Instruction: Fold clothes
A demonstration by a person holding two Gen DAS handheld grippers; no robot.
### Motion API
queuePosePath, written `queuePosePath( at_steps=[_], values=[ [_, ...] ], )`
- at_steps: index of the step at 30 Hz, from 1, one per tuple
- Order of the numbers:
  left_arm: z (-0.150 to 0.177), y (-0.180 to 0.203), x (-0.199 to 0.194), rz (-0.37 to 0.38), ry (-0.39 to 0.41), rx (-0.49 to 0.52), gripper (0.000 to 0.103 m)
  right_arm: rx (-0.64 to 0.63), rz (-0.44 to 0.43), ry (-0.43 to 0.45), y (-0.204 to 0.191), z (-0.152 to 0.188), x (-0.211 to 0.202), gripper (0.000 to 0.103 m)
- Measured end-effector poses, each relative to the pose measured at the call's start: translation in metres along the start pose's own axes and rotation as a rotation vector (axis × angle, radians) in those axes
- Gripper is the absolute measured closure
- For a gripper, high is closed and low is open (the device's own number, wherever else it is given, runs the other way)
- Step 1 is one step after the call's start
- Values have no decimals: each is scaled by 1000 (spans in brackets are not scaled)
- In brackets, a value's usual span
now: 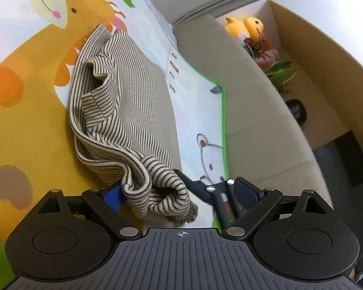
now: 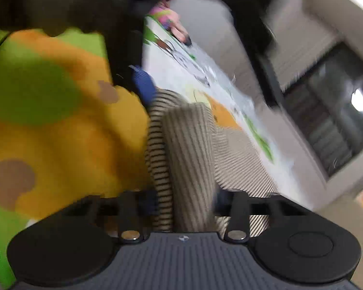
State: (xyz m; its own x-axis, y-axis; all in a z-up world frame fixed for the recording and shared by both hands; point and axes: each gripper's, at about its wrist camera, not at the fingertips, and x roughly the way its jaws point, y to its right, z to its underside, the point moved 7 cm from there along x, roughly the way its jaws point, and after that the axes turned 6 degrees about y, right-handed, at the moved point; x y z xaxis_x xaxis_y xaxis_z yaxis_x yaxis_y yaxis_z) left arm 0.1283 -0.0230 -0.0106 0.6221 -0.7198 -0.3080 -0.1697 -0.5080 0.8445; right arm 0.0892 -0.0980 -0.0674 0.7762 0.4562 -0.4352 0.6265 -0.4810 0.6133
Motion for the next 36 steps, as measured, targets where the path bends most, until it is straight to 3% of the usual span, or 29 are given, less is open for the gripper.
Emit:
queuePosePath(
  at_steps=[4, 7, 12, 15, 18, 22, 28, 32, 36],
  values=[
    [-7, 6, -14, -38, 22, 102, 8, 282, -109, -29, 31, -1, -10, 72],
    [-19, 11, -37, -103, 59, 228, 7, 363, -199, -45, 36, 0, -33, 73],
    [-54, 15, -46, -177, 126, 319, 7, 283, -359, -82, 18, -9, -82, 74],
    [-61, 15, -22, -236, 113, 419, 8, 236, -360, -81, 31, -23, -104, 74],
    [-53, 3, 11, -319, 44, 518, 13, 179, -308, -50, 66, -45, -106, 74],
    [-41, -21, 29, -376, -32, 574, 15, 94, -281, -7, 108, -69, -68, 74],
    [-51, -54, 4, -337, -20, 463, 19, 64, -279, -50, 128, -65, 37, 73],
    [-61, -50, -20, -318, 27, 470, 17, 60, -345, -86, 123, -49, 88, 70],
    [-71, -36, -40, -218, 82, 455, 13, 100, -335, -97, 125, -40, 113, 52]
  ],
)
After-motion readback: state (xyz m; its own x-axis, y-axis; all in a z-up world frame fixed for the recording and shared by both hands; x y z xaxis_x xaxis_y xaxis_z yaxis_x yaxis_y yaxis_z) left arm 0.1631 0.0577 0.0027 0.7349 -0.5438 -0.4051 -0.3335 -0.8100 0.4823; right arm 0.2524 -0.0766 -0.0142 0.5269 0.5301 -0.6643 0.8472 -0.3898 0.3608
